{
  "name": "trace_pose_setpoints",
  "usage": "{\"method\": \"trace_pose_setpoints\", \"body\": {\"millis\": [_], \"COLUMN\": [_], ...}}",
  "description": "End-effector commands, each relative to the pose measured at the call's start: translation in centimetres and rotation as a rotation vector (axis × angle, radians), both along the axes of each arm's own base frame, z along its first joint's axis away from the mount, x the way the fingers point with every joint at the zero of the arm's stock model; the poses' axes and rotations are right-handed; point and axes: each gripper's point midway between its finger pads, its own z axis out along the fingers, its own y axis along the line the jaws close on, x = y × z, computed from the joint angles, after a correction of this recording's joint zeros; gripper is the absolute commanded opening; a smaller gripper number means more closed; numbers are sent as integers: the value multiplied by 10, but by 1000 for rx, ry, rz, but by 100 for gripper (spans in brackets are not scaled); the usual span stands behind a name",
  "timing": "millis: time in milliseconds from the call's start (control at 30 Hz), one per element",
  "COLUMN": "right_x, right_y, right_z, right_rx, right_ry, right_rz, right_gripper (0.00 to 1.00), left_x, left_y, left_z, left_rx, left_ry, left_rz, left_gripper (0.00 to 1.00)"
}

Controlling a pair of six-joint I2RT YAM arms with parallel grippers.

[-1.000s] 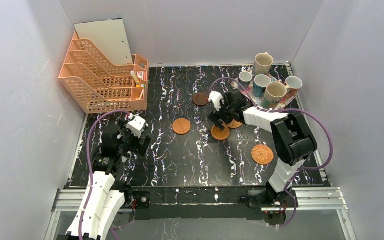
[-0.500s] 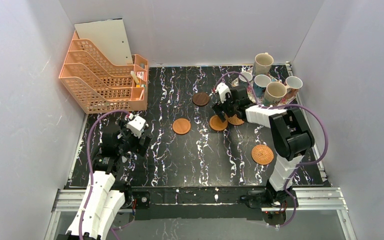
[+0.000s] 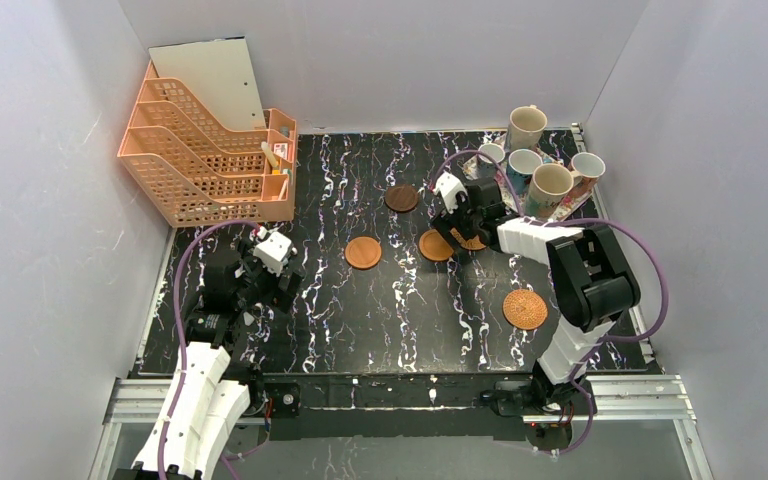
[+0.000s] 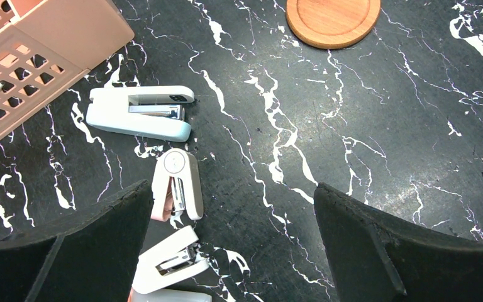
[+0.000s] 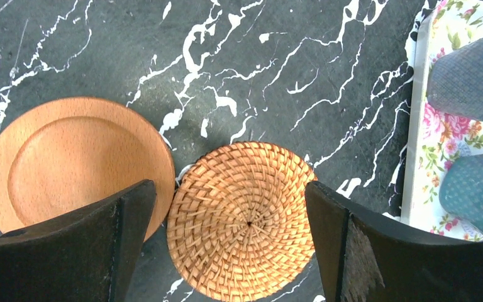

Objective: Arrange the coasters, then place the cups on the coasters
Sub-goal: Move the coaster to the center of the board.

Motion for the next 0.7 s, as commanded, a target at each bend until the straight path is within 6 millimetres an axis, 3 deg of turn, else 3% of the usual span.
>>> {"method": "trace_pose_setpoints", "body": {"millis": [0,133,467,667], "right_x": [-64,-83,-104,-102], "right_y": [-47,-49,-56,-53], "right_z": [-60,-64,-61,-59], "right_rx": [-217,-226,-251,-241], "right_ry": [239,302,336,326], "right_rz": [17,58,104,106], "right_gripper": [98,98,98,98], "left_x": [-2,-2,-2,-2], "left_y": [0,0,0,0], "left_z": [-2,-2,-1,-1], "left_rx": [4,3,3,3], "left_ry": [4,2,1,-1], "left_rz": [-6,-5,-4,-4], "left_gripper": [98,98,98,98]}}
